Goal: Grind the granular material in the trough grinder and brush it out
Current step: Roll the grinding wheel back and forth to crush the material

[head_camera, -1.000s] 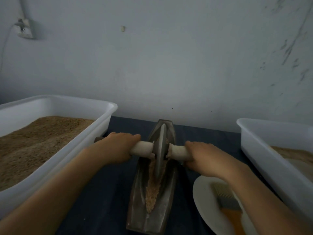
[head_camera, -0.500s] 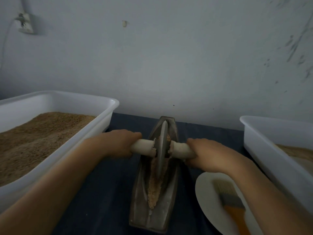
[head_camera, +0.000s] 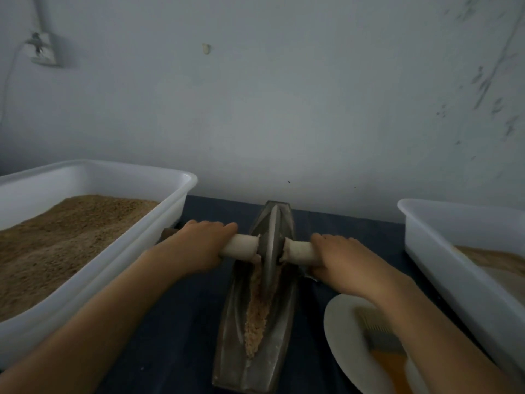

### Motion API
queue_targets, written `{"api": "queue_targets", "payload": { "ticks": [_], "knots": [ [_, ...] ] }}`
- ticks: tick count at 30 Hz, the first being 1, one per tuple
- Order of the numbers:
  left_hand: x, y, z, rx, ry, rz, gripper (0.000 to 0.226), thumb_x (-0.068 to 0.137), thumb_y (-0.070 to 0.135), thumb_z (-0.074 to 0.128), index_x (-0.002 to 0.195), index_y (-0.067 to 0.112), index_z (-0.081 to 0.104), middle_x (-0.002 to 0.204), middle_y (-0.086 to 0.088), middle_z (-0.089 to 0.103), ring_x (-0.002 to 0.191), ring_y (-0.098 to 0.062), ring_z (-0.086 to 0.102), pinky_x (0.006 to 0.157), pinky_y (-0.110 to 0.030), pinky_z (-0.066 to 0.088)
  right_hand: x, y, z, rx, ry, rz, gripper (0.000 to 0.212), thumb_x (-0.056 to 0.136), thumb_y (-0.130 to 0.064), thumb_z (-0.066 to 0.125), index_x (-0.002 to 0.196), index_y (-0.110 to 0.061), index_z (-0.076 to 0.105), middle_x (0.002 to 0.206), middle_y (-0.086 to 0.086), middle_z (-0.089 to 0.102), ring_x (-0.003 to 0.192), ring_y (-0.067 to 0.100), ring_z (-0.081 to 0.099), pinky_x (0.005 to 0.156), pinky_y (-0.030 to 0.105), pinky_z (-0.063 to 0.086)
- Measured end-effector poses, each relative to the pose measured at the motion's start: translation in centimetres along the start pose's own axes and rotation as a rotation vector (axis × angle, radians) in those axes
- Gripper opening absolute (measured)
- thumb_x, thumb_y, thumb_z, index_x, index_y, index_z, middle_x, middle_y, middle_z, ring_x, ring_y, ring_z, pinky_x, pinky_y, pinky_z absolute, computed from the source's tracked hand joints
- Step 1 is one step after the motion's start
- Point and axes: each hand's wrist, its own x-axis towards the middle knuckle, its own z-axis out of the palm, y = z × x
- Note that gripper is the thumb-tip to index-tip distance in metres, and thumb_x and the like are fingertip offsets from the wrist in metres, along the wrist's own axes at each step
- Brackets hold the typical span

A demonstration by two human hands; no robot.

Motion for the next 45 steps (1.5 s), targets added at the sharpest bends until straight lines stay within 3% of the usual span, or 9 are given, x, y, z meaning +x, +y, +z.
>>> {"api": "queue_targets", "payload": {
  "ticks": [5,9,12,19,23,26,33,38,45],
  "knots": [
    [-2.2,0.0,-2.4,-0.103,-0.327,0.061,0.038,0.087,0.023,0.061,0.117,0.031,0.04,0.102,0.011,0.05,0.095,-0.007,0.048,0.083,-0.024,0.038,-2.2,-1.3,-3.3,0.131,-0.36,-0.049,0.023,0.088,-0.038,0.059,0.085,-0.023,0.041,0.082,-0.008,0.048,0.07,0.007,0.044,0.051,0.018,0.029],
    [-2.9,-0.2,-3.3,-0.137,-0.42,0.104,0.033,0.087,0.023,0.062,0.109,0.034,0.041,0.091,0.017,0.044,0.09,-0.004,0.046,0.081,-0.021,0.035,-3.1,-1.8,-4.6,0.149,-0.435,-0.071,0.028,0.089,-0.036,0.058,0.104,-0.013,0.056,0.099,0.003,0.061,0.078,0.01,0.051,0.054,0.018,0.033],
    [-2.6,-0.3,-2.9,-0.163,-0.411,0.075,0.033,0.088,0.022,0.06,0.113,0.03,0.041,0.094,0.013,0.045,0.09,-0.007,0.046,0.08,-0.023,0.035,-2.7,-1.9,-4.3,0.135,-0.417,-0.059,0.023,0.091,-0.034,0.057,0.099,-0.013,0.052,0.09,0.0,0.055,0.079,0.011,0.049,0.053,0.018,0.032],
    [0.2,-0.4,-0.3,-0.058,-0.059,0.009,0.033,0.089,0.022,0.057,0.117,0.022,0.04,0.12,0.0,0.052,0.107,-0.016,0.051,0.091,-0.03,0.036,0.0,-0.6,-0.7,0.044,-0.072,0.048,0.019,0.091,-0.033,0.053,0.095,-0.02,0.04,0.098,0.0,0.054,0.087,0.018,0.052,0.061,0.027,0.031],
    [1.2,0.0,1.8,0.05,0.251,-0.05,0.03,0.088,0.022,0.054,0.114,0.021,0.039,0.117,0.001,0.049,0.11,-0.02,0.048,0.091,-0.033,0.033,1.2,0.2,1.7,-0.093,0.221,0.062,0.02,0.09,-0.03,0.053,0.104,-0.019,0.044,0.105,0.0,0.054,0.096,0.021,0.05,0.067,0.031,0.023],
    [1.1,0.3,2.3,0.062,0.337,-0.057,0.031,0.087,0.021,0.054,0.114,0.022,0.038,0.116,0.001,0.048,0.108,-0.019,0.047,0.091,-0.032,0.032,1.3,0.4,2.2,-0.108,0.273,0.064,0.021,0.089,-0.028,0.053,0.106,-0.018,0.045,0.104,0.0,0.054,0.095,0.021,0.049,0.067,0.031,0.021],
    [-0.4,0.2,-0.6,0.009,-0.064,0.007,0.04,0.09,0.024,0.057,0.123,0.022,0.036,0.124,0.001,0.051,0.113,-0.016,0.051,0.094,-0.031,0.037,-0.3,-0.4,-0.7,0.01,-0.085,0.019,0.025,0.092,-0.034,0.052,0.107,-0.016,0.044,0.108,0.002,0.055,0.089,0.018,0.05,0.063,0.028,0.028],
    [-2.4,0.4,-3.0,-0.12,-0.383,0.048,0.044,0.089,0.021,0.059,0.126,0.027,0.037,0.118,0.004,0.052,0.094,-0.008,0.047,0.082,-0.023,0.036,-2.1,-1.5,-3.5,0.108,-0.368,-0.033,0.031,0.09,-0.037,0.056,0.111,-0.015,0.047,0.097,0.0,0.051,0.082,0.011,0.046,0.052,0.015,0.029],
    [-2.3,0.0,-2.8,-0.113,-0.401,0.057,0.039,0.089,0.022,0.059,0.122,0.025,0.039,0.107,0.007,0.049,0.093,-0.009,0.045,0.08,-0.023,0.034,-2.1,-1.6,-3.5,0.121,-0.385,-0.024,0.022,0.09,-0.035,0.056,0.099,-0.018,0.046,0.09,-0.003,0.05,0.081,0.011,0.049,0.055,0.02,0.032]
  ]
}}
